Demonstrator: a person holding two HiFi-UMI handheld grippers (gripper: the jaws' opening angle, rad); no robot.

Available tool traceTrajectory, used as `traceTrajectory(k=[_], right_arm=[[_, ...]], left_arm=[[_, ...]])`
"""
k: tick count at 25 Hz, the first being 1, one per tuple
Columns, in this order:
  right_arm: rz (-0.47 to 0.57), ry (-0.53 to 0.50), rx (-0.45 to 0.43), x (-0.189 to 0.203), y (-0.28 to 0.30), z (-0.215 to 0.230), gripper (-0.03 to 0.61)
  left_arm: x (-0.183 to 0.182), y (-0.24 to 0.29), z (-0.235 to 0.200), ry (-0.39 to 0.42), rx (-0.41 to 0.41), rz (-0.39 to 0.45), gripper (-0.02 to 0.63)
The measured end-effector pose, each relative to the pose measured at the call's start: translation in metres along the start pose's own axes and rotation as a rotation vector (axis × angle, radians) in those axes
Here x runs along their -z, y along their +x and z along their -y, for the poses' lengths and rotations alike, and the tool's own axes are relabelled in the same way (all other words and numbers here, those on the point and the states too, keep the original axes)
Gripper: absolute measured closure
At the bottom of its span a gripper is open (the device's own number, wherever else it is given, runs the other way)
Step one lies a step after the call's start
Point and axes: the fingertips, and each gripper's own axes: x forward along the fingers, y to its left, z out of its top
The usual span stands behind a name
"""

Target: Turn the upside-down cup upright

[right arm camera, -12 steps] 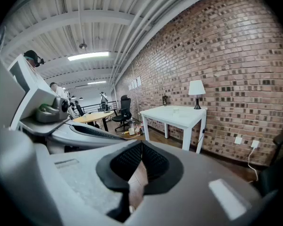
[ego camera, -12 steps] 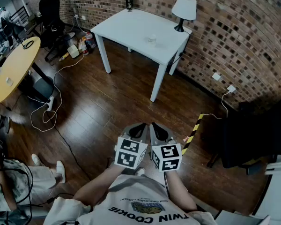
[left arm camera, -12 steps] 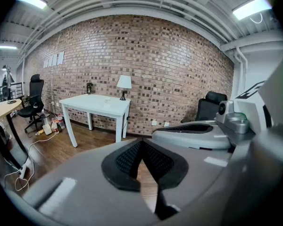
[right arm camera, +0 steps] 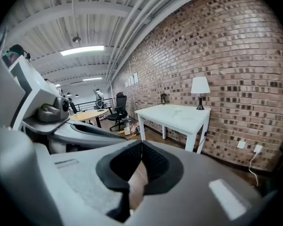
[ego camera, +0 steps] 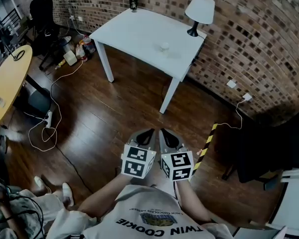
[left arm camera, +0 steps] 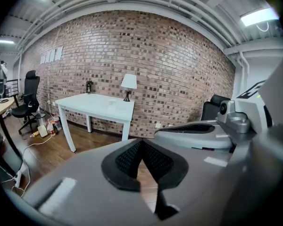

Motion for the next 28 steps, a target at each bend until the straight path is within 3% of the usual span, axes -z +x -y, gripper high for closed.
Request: traceTrajectory(k=[7,15,28], right_arm=[[-0.006,0.007,0.046,-0.036,0.068,0.001,0.574],[0.003,0.002,0.087,-0.059,0.115,0.003,0.574],[0.024,0.027,0.092,-0.091,0.201,0.079,0.573]], left_arm=[[-0.035,0.031,-0.062,0.0,0.059,0.003,0.607],[-0.057,0.054,-0.103,0.003,0.105,0.016,0.607],[-0.103,0.15,-0.143,0.01,0.113,0.007,0.607]])
